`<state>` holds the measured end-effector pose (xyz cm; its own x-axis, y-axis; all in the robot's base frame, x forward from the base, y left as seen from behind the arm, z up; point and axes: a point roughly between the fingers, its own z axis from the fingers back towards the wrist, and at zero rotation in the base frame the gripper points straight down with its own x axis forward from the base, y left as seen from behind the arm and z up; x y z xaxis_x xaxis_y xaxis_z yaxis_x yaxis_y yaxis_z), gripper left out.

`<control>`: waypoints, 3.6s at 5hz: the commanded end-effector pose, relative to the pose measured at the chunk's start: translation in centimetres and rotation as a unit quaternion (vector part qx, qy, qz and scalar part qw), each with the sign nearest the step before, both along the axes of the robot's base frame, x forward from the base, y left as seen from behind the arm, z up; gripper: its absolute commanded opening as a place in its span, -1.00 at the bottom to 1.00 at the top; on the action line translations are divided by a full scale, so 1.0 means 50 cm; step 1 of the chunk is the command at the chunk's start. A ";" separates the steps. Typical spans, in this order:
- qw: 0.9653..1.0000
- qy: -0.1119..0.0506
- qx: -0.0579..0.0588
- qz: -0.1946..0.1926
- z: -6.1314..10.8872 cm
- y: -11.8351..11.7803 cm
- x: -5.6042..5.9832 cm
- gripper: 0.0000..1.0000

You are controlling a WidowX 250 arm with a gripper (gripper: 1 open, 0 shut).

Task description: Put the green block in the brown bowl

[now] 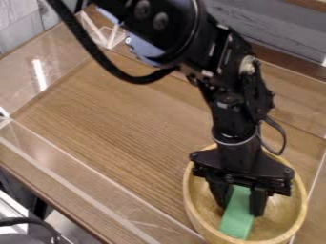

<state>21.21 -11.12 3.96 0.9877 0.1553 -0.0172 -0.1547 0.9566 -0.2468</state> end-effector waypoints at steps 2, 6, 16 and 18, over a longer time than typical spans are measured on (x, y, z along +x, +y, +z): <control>1.000 -0.007 -0.006 0.000 0.019 -0.004 0.014 -1.00; 1.000 0.012 -0.006 -0.003 0.016 -0.005 0.003 -1.00; 0.999 0.051 -0.009 0.012 0.017 0.016 -0.013 -1.00; 0.998 0.056 -0.008 0.014 0.025 0.023 -0.015 -1.00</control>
<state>20.14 -9.97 4.27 0.9701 0.1881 -0.1530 -0.2200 0.9483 -0.2287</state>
